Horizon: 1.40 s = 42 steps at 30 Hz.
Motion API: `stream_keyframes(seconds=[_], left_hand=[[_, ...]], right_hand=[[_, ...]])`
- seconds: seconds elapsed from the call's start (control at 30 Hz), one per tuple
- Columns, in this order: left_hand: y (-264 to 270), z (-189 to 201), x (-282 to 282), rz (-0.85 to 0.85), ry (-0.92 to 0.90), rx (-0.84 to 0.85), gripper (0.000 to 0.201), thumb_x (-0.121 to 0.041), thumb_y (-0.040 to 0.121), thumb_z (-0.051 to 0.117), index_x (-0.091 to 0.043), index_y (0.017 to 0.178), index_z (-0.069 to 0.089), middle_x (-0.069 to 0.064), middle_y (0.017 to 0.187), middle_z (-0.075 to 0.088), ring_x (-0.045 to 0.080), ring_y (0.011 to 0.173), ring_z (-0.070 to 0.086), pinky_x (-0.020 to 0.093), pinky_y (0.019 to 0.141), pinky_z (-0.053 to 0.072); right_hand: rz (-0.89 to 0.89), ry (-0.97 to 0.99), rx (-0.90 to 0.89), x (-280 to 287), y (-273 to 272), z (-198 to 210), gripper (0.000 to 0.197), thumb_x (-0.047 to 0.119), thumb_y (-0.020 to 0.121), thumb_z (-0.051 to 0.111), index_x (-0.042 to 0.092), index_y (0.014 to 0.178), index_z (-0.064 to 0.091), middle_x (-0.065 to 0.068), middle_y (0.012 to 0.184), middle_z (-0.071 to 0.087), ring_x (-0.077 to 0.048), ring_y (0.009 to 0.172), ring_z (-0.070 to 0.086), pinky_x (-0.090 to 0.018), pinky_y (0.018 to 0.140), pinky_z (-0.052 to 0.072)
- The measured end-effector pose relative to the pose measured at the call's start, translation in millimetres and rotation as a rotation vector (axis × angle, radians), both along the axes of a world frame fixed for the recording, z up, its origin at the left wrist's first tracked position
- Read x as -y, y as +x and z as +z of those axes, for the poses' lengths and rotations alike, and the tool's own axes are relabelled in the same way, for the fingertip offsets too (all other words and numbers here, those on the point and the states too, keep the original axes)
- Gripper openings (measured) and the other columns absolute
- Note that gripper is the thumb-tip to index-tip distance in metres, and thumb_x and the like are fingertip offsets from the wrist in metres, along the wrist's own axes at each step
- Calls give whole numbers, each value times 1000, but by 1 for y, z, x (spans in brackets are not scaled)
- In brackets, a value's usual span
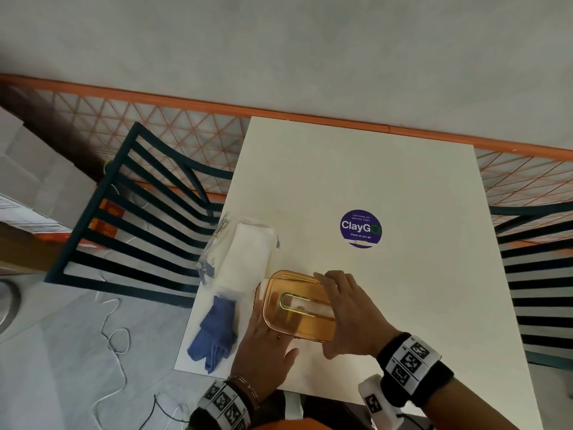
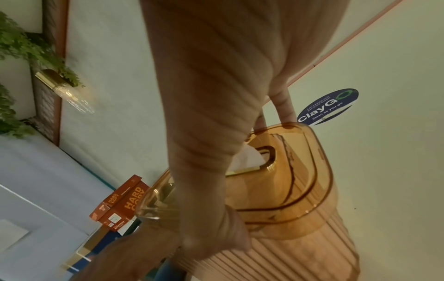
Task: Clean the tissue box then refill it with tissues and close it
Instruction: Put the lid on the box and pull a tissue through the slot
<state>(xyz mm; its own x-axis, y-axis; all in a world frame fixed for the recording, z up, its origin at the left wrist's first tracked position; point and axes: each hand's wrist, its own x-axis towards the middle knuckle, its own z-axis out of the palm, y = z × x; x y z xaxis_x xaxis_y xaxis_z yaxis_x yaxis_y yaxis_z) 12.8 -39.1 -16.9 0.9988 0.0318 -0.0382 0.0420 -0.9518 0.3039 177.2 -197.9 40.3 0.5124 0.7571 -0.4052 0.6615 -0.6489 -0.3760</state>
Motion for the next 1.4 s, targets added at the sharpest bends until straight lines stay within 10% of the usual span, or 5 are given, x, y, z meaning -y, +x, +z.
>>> stream_keyframes(seconds=[0.13,0.3,0.53,0.9,1.4], left_hand=[[-15,-14,-14,42,46,-58,64,-57,87,57,-27,144,53,10,158,43,39,146,37,55,122,19],[-38,-14,-39,211,-91,49,59,-53,88,61,-22,139,61,4,154,51,25,144,45,51,115,41],[-14,11,-46,852,-633,-39,52,-56,87,62,-24,127,67,-6,106,76,10,94,70,26,83,57],[-1,2,-46,881,-684,-35,30,-46,93,66,-25,112,76,-12,75,71,8,75,69,31,70,63],[16,-2,-44,893,-981,-276,35,-31,82,83,-15,112,77,-6,88,79,18,86,75,44,83,64]], right_hand=[[4,-19,4,-4,1,1,139,59,34,79,25,154,17,3,142,31,-19,121,39,-34,99,50],[35,-47,24,-5,1,1,139,59,34,81,24,154,18,1,142,32,-20,121,39,-35,98,51],[89,-86,53,-14,-4,3,137,56,40,81,21,156,16,0,145,28,-22,125,37,-33,103,45],[125,-73,76,-27,-6,-2,135,55,41,84,19,155,20,-2,144,30,-23,122,38,-36,100,47],[74,-116,20,3,13,-15,132,53,49,91,31,157,17,3,148,30,-21,129,38,-39,101,48]])
